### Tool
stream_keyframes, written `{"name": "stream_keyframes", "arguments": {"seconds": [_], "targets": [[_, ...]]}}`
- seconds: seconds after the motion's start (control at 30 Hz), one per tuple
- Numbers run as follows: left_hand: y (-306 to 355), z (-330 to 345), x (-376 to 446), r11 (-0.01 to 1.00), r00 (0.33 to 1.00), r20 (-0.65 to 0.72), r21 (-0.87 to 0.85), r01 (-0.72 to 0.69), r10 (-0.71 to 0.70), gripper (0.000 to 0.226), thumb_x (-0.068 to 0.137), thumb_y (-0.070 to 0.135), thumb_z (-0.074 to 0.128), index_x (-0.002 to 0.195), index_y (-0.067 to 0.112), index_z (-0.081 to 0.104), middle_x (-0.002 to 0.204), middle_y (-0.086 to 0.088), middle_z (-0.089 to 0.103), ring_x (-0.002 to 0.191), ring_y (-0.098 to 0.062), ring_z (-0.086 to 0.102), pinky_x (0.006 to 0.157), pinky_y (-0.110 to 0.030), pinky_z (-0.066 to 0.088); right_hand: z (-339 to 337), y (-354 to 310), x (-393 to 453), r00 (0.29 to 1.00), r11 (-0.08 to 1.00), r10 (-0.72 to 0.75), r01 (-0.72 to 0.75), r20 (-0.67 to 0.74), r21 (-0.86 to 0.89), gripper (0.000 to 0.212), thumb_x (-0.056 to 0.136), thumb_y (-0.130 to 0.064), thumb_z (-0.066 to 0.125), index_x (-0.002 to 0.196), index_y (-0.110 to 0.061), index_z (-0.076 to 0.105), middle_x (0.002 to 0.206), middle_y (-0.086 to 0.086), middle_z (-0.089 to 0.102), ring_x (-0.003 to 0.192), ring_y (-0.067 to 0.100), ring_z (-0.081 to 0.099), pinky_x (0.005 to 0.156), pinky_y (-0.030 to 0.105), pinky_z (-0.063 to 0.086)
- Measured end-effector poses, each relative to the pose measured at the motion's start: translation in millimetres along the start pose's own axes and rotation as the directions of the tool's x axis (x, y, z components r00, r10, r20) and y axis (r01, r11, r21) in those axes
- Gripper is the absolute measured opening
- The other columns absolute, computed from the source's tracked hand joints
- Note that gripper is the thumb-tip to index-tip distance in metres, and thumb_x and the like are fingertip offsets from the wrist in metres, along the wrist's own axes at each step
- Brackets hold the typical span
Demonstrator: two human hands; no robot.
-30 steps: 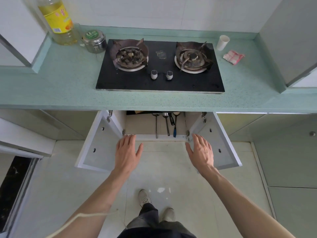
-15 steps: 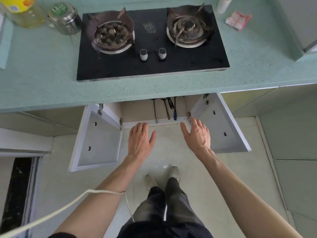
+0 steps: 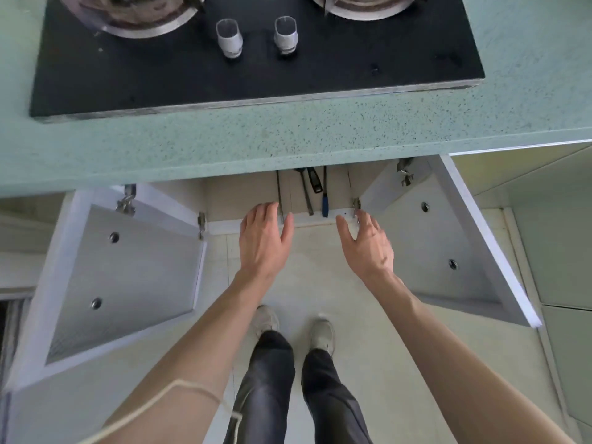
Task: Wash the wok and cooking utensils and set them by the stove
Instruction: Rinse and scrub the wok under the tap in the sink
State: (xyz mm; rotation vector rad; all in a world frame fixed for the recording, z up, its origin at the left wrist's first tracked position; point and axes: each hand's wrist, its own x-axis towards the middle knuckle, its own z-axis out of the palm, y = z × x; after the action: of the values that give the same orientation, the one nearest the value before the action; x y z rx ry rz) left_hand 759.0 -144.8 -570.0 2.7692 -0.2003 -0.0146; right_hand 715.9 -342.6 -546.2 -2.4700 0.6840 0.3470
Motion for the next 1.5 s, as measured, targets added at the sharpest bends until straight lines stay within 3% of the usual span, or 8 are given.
{"name": "stream_keyframes", "arguments": {"seconds": [0.27,0.73,0.87,1.0,1.1,1.27,1.37,1.5], "targets": [[-47.4,123.9,59.9,1.0,0.998,-0.062,-0.016,-0.012,0.011,0.041,0.102,0.038,0.048,0.125,0.008,0.061,0.117,-0.01,0.068,0.111,-0.028,0.062,0.098,-0.04,0.049,95.8,24.4,99.3,0.999,0.993,-0.027,0.031,-0.04,0.11,0.069,0.102,-0.062,0.039,0.149,-0.012,0.047,0.145,0.015,0.056,0.132,0.035,0.053,0.107,0.044,0.046],[-77.5,310.6,158.8,0.875,0.988,0.039,-0.459,0.15,-0.149,0.046,0.103,0.048,0.043,0.139,0.022,0.054,0.139,0.005,0.059,0.129,-0.017,0.051,0.109,-0.037,0.042,212.9,53.5,269.3,0.991,0.901,0.092,-0.126,0.102,0.415,0.074,0.101,-0.065,0.041,0.154,-0.015,0.038,0.148,0.009,0.055,0.134,0.03,0.053,0.111,0.04,0.041],[-79.0,345.1,196.6,0.744,0.964,0.136,-0.614,0.264,-0.23,0.036,0.102,0.045,0.044,0.125,0.023,0.061,0.121,0.002,0.069,0.113,-0.019,0.062,0.099,-0.036,0.049,233.4,54.5,313.9,0.98,0.859,0.115,-0.179,0.159,0.479,0.061,0.103,-0.059,0.044,0.141,-0.011,0.053,0.128,0.007,0.063,0.118,0.028,0.061,0.108,0.041,0.047],[-70.7,364.5,232.4,0.561,0.933,0.211,-0.752,0.345,-0.291,0.03,0.103,0.032,0.044,0.098,0.009,0.063,0.088,-0.005,0.064,0.078,-0.018,0.057,0.072,-0.03,0.043,244.5,46.3,343.8,0.957,0.683,0.11,-0.269,0.268,0.679,0.031,0.103,-0.044,0.057,0.102,-0.014,0.061,0.097,0.009,0.072,0.08,0.022,0.073,0.067,0.031,0.063],[-63.6,376.7,255.7,0.431,0.899,0.32,-0.795,0.427,-0.3,0.028,0.103,0.025,0.044,0.095,0.005,0.063,0.094,-0.016,0.068,0.083,-0.023,0.059,0.07,-0.029,0.043,253.8,39.6,357.8,0.94,0.586,0.102,-0.322,0.327,0.743,0.024,0.102,-0.032,0.061,0.094,-0.01,0.06,0.089,0.014,0.07,0.066,0.022,0.07,0.055,0.028,0.061],[-56.1,383.8,270.4,0.155,0.776,0.566,-0.771,0.618,-0.277,0.024,0.106,0.027,0.046,0.097,0.01,0.059,0.09,-0.014,0.069,0.072,-0.025,0.064,0.062,-0.03,0.052,278.5,37.0,370.1,0.954,0.735,-0.021,-0.187,0.299,0.651,0.042,0.106,-0.045,0.049,0.084,-0.01,0.06,0.058,0.006,0.057,0.042,0.014,0.05,0.04,0.022,0.036],[-57.2,384.4,270.2,0.014,0.702,0.676,-0.718,0.696,-0.225,0.036,0.106,0.035,0.047,0.094,0.008,0.067,0.073,-0.009,0.072,0.059,-0.02,0.064,0.05,-0.028,0.05,287.7,43.1,367.1,0.979,0.744,-0.087,-0.058,0.183,0.665,0.04,0.106,-0.041,0.049,0.087,-0.01,0.064,0.056,0.004,0.06,0.044,0.013,0.051,0.041,0.024,0.037],[-54.3,386.6,270.8,-0.166,0.622,0.773,-0.635,0.755,-0.126,0.049,0.105,0.042,0.045,0.075,0.011,0.068,0.063,-0.004,0.071,0.065,-0.021,0.063,0.061,-0.032,0.05,301.2,53.8,358.3,0.986,0.699,-0.116,-0.006,0.122,0.715,0.024,0.106,-0.04,0.051,0.101,-0.021,0.066,0.057,-0.001,0.06,0.044,0.013,0.05,0.042,0.025,0.04]]}}
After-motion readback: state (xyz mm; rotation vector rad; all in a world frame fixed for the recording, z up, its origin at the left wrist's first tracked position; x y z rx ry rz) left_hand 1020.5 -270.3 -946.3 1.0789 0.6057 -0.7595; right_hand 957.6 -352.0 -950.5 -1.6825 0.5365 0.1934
